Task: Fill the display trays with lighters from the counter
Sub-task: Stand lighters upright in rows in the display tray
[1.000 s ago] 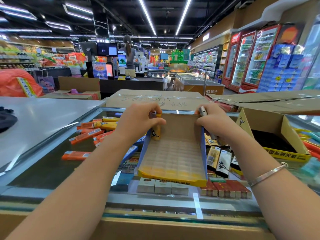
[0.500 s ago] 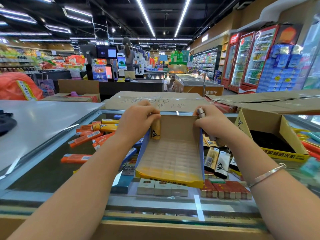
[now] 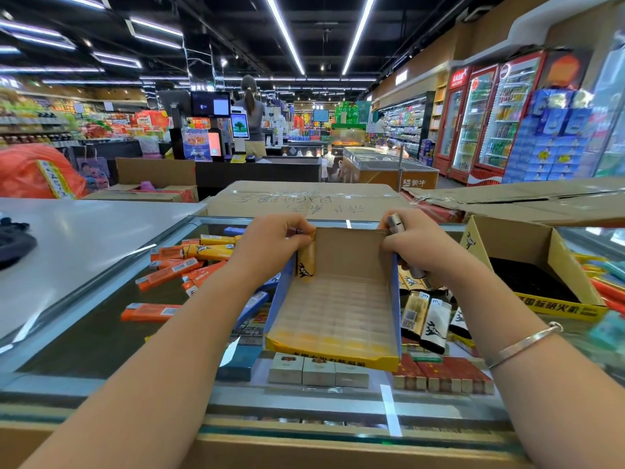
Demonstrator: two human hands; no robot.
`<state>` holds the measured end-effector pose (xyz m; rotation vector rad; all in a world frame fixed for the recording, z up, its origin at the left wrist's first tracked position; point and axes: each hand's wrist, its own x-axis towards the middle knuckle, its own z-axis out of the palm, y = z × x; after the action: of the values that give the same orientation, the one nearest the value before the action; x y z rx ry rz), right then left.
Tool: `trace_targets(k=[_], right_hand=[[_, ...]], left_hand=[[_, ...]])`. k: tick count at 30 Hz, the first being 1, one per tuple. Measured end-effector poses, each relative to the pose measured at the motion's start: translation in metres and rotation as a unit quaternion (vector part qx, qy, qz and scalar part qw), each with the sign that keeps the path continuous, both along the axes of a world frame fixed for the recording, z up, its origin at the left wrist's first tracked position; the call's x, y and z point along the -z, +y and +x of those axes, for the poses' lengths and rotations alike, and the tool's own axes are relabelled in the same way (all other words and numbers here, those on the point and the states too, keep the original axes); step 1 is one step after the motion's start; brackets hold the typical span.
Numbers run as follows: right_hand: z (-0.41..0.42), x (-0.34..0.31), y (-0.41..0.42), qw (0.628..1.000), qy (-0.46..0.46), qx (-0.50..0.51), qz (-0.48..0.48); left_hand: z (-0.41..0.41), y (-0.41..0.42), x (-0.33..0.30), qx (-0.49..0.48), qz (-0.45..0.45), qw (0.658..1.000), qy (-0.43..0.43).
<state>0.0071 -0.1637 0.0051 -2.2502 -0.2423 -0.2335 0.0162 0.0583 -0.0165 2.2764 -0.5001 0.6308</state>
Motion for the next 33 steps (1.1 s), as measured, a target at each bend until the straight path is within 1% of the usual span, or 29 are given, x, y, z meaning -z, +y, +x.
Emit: trace_targets(k=[2,4,6,7,10,11,13,15,18,20,21,25,31,33], right_hand=[[0.000,0.000,0.000,1.000,0.007,-0.001,0.007],[0.000,0.001,0.000,1.000,0.011,-0.006,0.010],[-0.002,0.000,0.001,1.000,-0.011,0.001,0.019],[-0.003,-0.001,0.002,0.999,-0.035,0.012,0.035],[-0.009,-0.011,0.002,0.983,-0.116,0.049,0.134],[-0.013,-0.016,0.002,0.978,-0.127,0.044,0.163],[-0.021,-0.023,0.005,0.973,-0.117,-0.006,0.201],[-0.028,-0.024,0.012,0.976,-0.105,-0.071,0.178],[-0.036,-0.019,0.026,0.978,-0.109,-0.169,0.060],[-0.037,-0.014,0.033,0.973,-0.110,-0.202,-0.001],[-0.037,-0.013,0.034,0.971,-0.107,-0.213,-0.014],[-0.038,-0.015,0.035,0.964,-0.106,-0.243,-0.016],[-0.031,-0.010,0.035,0.970,-0.117,-0.214,-0.023],[-0.031,-0.011,0.034,0.970,-0.116,-0.213,-0.012]], left_hand=[[-0.001,0.002,0.001,0.004,-0.011,1.000,0.019],[-0.004,0.002,0.001,0.000,-0.012,1.000,0.015],[-0.006,0.001,0.001,-0.002,-0.023,1.000,0.017],[-0.007,0.002,0.000,-0.001,-0.031,0.999,0.022],[-0.009,0.003,-0.002,0.007,-0.037,0.998,0.041],[-0.009,0.003,-0.002,0.010,-0.041,0.998,0.048],[-0.012,0.002,-0.004,0.019,-0.064,0.996,0.053],[-0.017,-0.002,-0.007,0.031,-0.095,0.995,0.027],[-0.029,-0.010,-0.015,0.087,-0.153,0.984,-0.034],[-0.037,-0.014,-0.020,0.138,-0.168,0.975,-0.047],[-0.041,-0.016,-0.021,0.158,-0.162,0.973,-0.047],[-0.046,-0.023,-0.021,0.209,-0.130,0.969,-0.029],[-0.047,-0.023,-0.021,0.193,-0.102,0.975,-0.046],[-0.047,-0.024,-0.020,0.193,-0.110,0.975,-0.027]])
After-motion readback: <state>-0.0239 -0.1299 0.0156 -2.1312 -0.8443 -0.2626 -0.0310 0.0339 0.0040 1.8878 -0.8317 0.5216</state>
